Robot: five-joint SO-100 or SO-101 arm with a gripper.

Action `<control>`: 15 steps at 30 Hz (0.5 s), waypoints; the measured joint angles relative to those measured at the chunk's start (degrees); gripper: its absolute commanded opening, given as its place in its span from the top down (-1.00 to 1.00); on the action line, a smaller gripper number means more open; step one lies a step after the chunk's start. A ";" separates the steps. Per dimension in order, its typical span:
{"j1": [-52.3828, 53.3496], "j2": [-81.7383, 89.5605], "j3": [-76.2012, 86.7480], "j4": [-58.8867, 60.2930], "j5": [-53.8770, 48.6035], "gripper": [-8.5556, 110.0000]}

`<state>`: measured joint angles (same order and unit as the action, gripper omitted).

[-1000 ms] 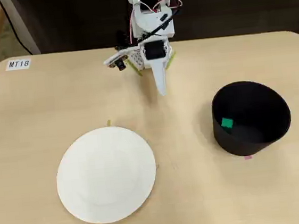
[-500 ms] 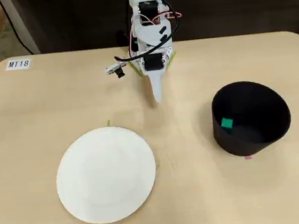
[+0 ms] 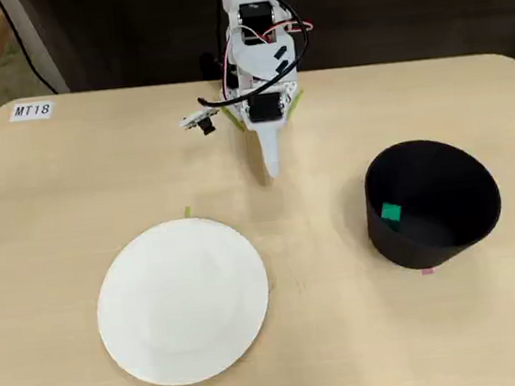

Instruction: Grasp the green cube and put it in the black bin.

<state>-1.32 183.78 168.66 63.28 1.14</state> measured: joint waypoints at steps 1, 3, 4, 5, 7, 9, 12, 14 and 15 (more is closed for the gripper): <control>0.00 0.00 0.00 0.00 0.00 0.86; 0.00 0.00 0.00 0.00 0.00 0.86; 0.00 0.00 0.00 0.00 0.00 0.86; 0.00 0.00 0.00 0.00 0.00 0.86; 0.00 0.00 0.00 0.00 0.00 0.86; 0.00 0.00 0.09 -0.35 0.00 0.86; 0.00 0.00 0.09 -0.35 0.00 0.86; 0.00 0.00 0.09 -0.35 0.00 0.86; 0.00 0.00 0.09 -0.35 0.00 0.86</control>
<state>-1.32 183.78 168.75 62.93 1.14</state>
